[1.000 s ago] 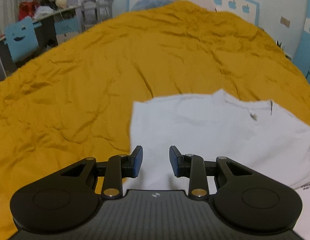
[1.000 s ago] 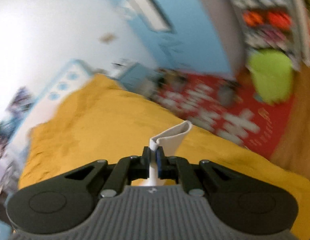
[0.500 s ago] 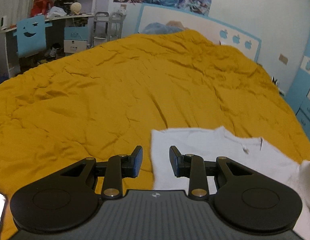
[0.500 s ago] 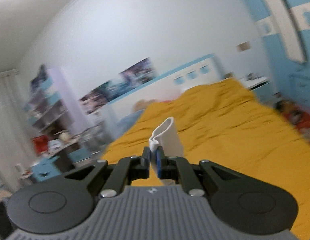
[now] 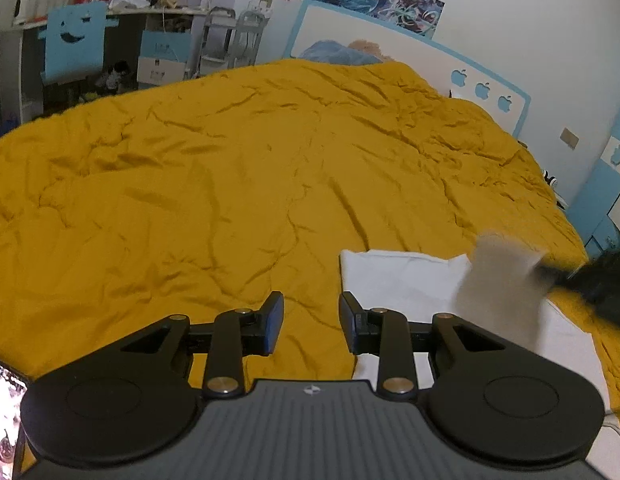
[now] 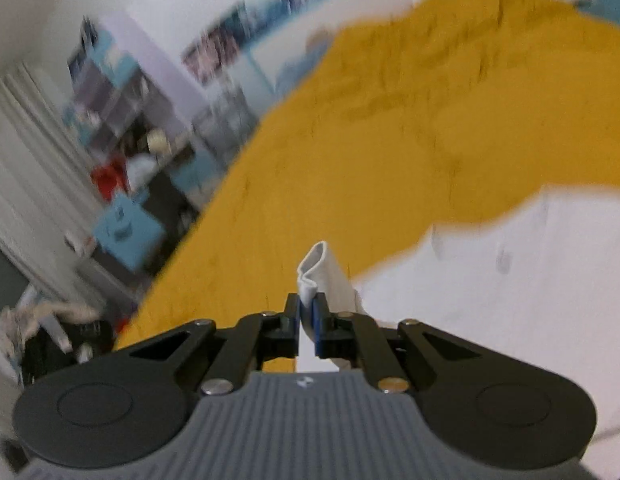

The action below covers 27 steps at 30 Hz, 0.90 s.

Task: Fold small clothes

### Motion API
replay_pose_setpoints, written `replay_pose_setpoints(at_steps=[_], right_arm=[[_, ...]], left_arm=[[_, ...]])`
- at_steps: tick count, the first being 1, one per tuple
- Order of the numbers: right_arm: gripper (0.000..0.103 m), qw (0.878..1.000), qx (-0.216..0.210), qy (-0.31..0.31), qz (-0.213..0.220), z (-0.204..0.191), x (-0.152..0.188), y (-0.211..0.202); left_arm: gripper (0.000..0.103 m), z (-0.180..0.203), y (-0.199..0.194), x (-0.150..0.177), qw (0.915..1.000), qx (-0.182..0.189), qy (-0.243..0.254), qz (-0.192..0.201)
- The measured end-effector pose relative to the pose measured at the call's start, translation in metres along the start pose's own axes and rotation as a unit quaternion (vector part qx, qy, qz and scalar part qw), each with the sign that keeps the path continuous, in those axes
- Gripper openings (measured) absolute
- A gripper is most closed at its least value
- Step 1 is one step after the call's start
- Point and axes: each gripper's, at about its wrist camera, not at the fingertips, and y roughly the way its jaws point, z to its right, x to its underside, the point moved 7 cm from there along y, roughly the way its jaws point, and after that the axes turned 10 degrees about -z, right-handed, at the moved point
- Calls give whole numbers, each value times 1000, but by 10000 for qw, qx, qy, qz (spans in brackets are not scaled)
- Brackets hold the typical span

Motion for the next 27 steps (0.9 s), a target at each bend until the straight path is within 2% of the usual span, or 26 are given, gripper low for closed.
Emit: replay_pose_setpoints(at_steps=[4,7,8,10,12,13,16,20,24,27], right_arm=[[2,9975,-234,175,-647,10,50,52],[9,9929,-395,131,-1114,13,75,78],[10,9920,-463,75,-1175,13,78,80],[27,9913,-566,-14,-1192,15,77,76],[34,9917,-607,-93,-1128,24,72,58],[34,9920,-624,-142,-1088,28,66,50],[35,9949,-332,-371,-875,53,56,17],[35,9976,301,-367,-496,111,45,-31],[35,9959,875,-151,-196,174,37,-80],[35,9918,1279,45,-6,217,28,-112]], left_arm=[[37,-2,8,7,9994,276,-127,-179],[39,3,14,13,9978,548,-191,-307],[40,6,17,14,9968,686,-206,-346],[45,11,21,15,9950,885,-241,-403],[47,16,27,15,9932,1020,-279,-493],[47,19,31,15,9921,1099,-284,-540],[47,31,48,18,9877,1306,-343,-792],[47,40,79,18,9819,1431,-544,-1113],[47,46,108,14,9834,1215,-567,-1224],[27,50,113,12,9868,1060,-452,-1138]])
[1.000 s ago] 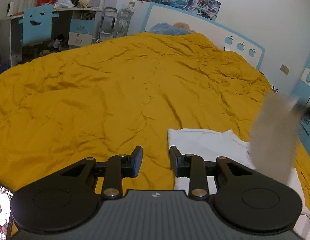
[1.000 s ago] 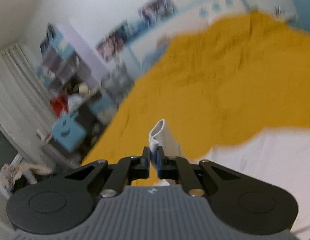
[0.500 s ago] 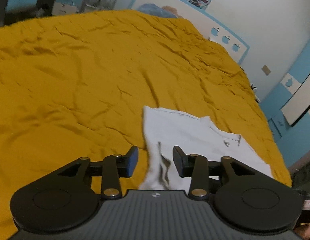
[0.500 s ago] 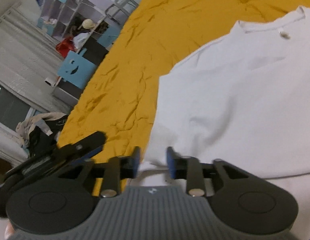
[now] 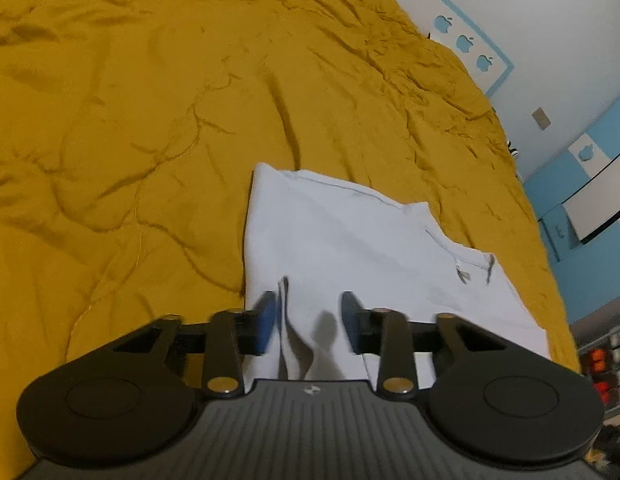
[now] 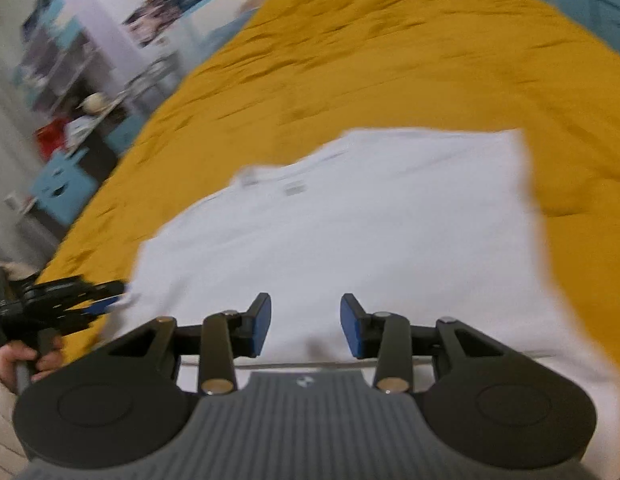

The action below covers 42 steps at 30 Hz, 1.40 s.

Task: Fold small clothes

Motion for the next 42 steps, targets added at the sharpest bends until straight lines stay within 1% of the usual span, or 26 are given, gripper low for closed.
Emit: replay_pose_setpoints(at_steps=[1,2,4,6,9,11,13,16,17,18,19,20,21,22,24,27,28,29,31,33,35,37,38,39,40,42], right_arm=[[35,9998,168,91,64,17,-5,-4],[35,9993,302,167,109,33,-10,-10],[35,9978,563,303,193,63,-20,-17],[35,9965,668,440,260,87,-32,-18],[36,9954,593,704,271,108,-54,-6],[38,9944,568,840,285,118,-71,5],[38,9935,544,953,297,129,-86,17],[38,9907,443,1253,295,143,-100,35],[37,9897,435,1339,276,147,-106,41],[33,9888,470,1388,266,144,-111,49],[25,9886,467,1410,250,147,-114,53],[17,9890,403,1405,247,147,-117,55],[1,9896,333,1377,252,147,-117,54],[0,9902,324,1331,284,147,-119,53],[0,9911,326,1226,398,144,-122,46],[0,9908,219,1174,639,140,-122,29],[0,9909,236,1149,666,140,-122,27],[0,9911,305,1119,659,140,-122,27],[0,9915,447,1072,582,143,-121,34],[0,9902,483,1205,520,150,-118,42],[0,9891,486,1315,457,153,-115,46],[8,9889,563,1309,419,153,-112,43],[8,9897,583,1231,433,150,-110,38],[10,9909,590,1140,411,146,-107,32],[16,9917,631,1063,362,143,-104,26],[21,9933,713,878,222,134,-91,10]], left_arm=[[19,3,-3,0,9998,-124,94,117],[14,7,-7,-1,9994,-177,199,222],[8,17,-15,-1,9972,-275,512,462],[8,27,-17,-1,9941,-435,891,435],[9,30,-7,-3,9932,-554,1012,137],[20,27,0,-5,9937,-597,945,23],[23,23,5,-4,9953,-524,816,-55],[23,17,13,-4,9965,-504,662,-100],[17,17,14,-5,9968,-465,647,-70],[11,18,13,-6,9971,-391,656,-16],[1,20,12,-7,9971,-329,690,28],[1,22,10,-8,9968,-303,737,105],[1,24,7,-10,9964,-265,787,190],[0,25,4,-12,9962,-236,803,255],[0,30,-5,-18,9951,-162,865,441],[0,38,-24,-28,9908,-3,968,941],[0,38,-26,-31,9898,-54,982,1031],[0,36,-23,-33,9895,-165,1002,1027],[0,26,-6,-34,9921,-357,913,783],[0,18,10,-31,9933,-499,852,604],[4,14,18,-28,9933,-624,776,586],[10,13,18,-26,9940,-650,705,526],[15,13,15,-26,9939,-639,716,536],[16,14,10,-26,9933,-671,758,562],[16,14,4,-23,9926,-716,791,586],[16,19,-7,-17,9922,-660,920,523]])
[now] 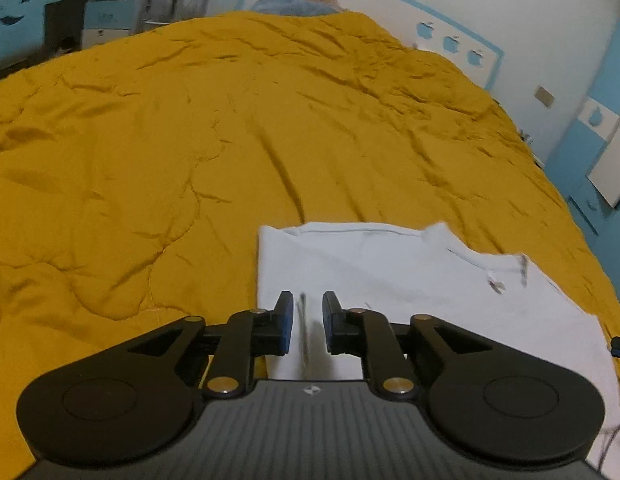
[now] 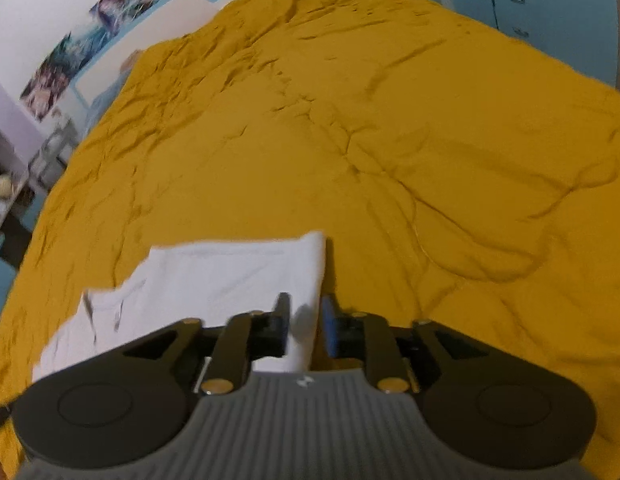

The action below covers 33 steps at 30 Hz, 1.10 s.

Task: Fold small clothes

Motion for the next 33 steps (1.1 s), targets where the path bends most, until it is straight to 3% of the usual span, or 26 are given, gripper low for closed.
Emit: replay_pose_setpoints(at_steps=[7,11,13,16,17,18,19,20,23,29,33], right_arm=[[23,9925,266,-1075,-520,-18,78,-49],[28,9725,744,-2134,-563,-32,127,-59],[40,9603,1010,-2552,-494,-35,138,-56],[36,9443,1359,-2974,-355,-35,140,-47],[29,9441,1371,-2978,-341,-33,139,-46],[4,9467,1346,-2906,-341,-31,137,-46],[2,9516,1268,-2780,-316,-28,135,-49],[1,9566,1199,-2643,-251,-25,131,-55],[0,9651,1158,-2347,-64,-14,122,-70],[0,9926,541,-984,-462,29,126,-53],[0,9917,537,-1077,-458,22,125,-62]], left_arm=[[16,18,-18,33,9972,-91,658,-355],[16,15,-18,51,9957,-274,739,-488],[16,13,-20,56,9959,-264,700,-512],[16,10,-22,65,9952,-326,709,-583],[16,9,-22,67,9951,-332,688,-635],[15,7,-21,71,9947,-394,651,-697],[10,4,-20,73,9946,-425,626,-716],[5,3,-19,74,9945,-433,615,-731],[2,-1,-18,77,9935,-582,636,-739],[2,-5,-16,79,9939,-587,507,-788],[2,-3,-18,76,9935,-603,552,-797]])
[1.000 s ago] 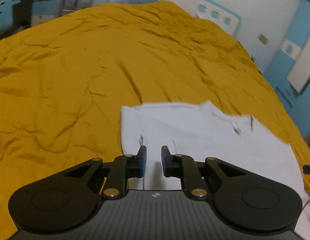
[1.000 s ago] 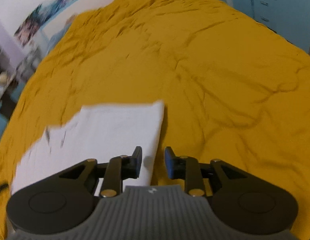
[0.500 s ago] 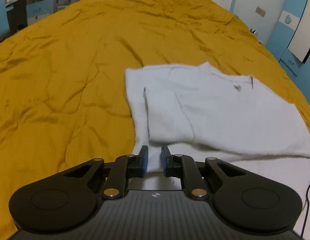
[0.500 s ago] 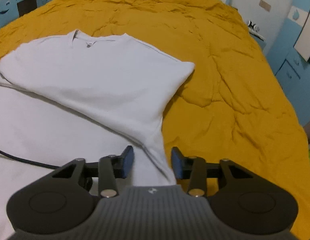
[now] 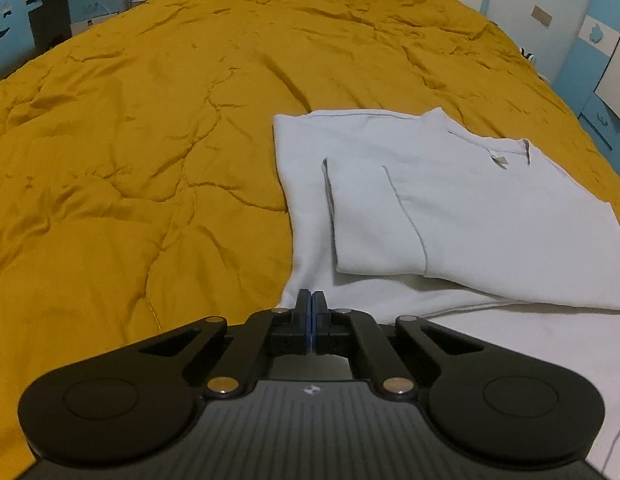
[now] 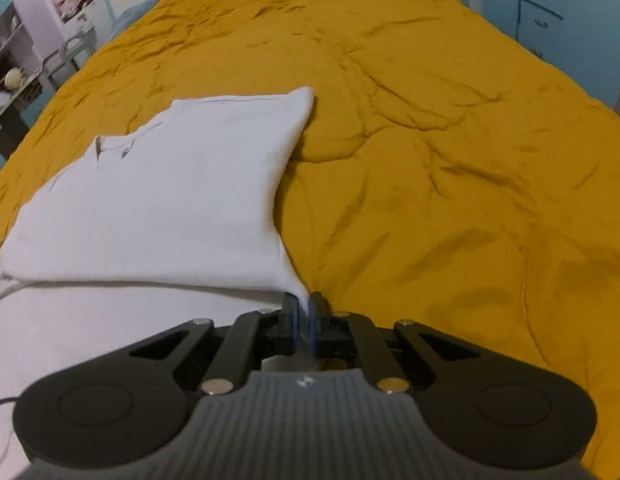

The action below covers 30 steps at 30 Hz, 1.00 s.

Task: Fold small clothes

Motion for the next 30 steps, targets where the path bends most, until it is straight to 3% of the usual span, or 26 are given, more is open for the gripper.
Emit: replay_pose_setpoints(at_steps=[3,9,12,14,16,19,27,30], right_arm=[[14,9997,-7,-165,201,-9,-6,-23],[14,9975,-285,-348,539,-33,-27,-31],[14,9972,-437,-419,447,-46,-36,-12],[13,9988,-293,-318,243,-43,-37,8],[0,9998,-106,-180,16,-31,-35,25],[0,9998,-189,-36,-67,-23,-32,31],[6,9969,-430,-605,276,-50,-28,-43],[16,9930,-527,-968,429,-60,-16,-83]], left_arm=[[5,2,-14,-4,9996,203,-63,179],[6,19,-27,-14,9978,412,120,507],[6,24,-15,-19,9981,442,132,402],[6,25,-4,-18,9987,388,156,285],[7,23,11,-16,9996,224,168,58],[7,22,19,-13,9996,123,234,-23],[9,33,-38,-13,9965,326,708,286],[13,43,-74,-4,9919,405,1116,454]])
